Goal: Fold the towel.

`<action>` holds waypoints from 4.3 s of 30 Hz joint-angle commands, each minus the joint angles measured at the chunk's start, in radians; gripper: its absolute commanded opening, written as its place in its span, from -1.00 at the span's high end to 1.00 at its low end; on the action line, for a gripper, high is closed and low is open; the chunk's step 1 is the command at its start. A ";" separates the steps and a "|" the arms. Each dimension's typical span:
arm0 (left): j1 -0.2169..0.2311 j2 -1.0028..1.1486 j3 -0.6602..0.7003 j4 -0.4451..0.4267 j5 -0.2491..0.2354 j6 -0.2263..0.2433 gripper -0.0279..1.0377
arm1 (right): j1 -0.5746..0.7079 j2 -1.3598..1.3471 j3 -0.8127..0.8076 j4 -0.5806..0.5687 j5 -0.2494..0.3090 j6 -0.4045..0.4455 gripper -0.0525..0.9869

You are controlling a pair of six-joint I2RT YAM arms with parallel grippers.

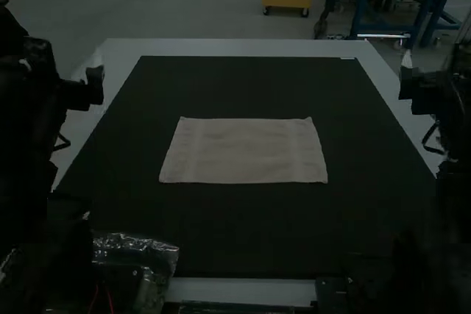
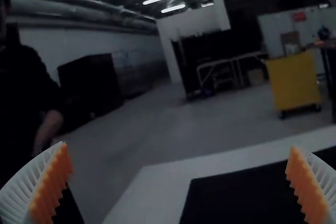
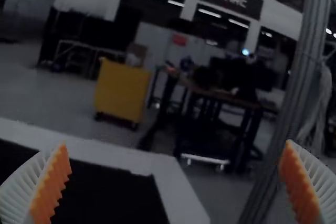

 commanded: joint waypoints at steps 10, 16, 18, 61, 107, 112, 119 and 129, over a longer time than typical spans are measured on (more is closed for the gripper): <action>0.008 0.774 0.275 -0.031 0.051 -0.170 -0.86 | 0.007 0.659 0.339 -0.206 -0.085 0.301 -0.84; -0.043 0.894 0.239 -0.035 0.120 -0.196 -0.85 | 0.007 0.876 0.284 -0.281 -0.187 0.319 -0.85; -0.053 0.929 0.224 -0.033 0.134 -0.206 -0.85 | 0.007 0.890 0.256 -0.267 -0.185 0.321 -0.85; -0.110 1.636 0.482 0.223 0.239 -0.135 -0.86 | 0.230 1.614 0.434 0.224 -0.239 0.316 -0.85; -0.073 1.547 0.525 0.206 0.338 -0.127 0.90 | 0.256 1.576 0.558 0.169 -0.176 0.285 0.95; -0.073 1.523 0.511 0.147 0.354 -0.115 0.90 | 0.256 1.538 0.541 0.120 -0.197 0.290 0.95; -0.047 1.488 0.451 0.110 0.364 -0.080 0.90 | 0.239 1.469 0.474 0.087 -0.224 0.296 0.95; -0.012 1.397 0.354 0.084 0.364 -0.020 0.90 | 0.188 1.349 0.379 0.034 -0.274 0.296 0.95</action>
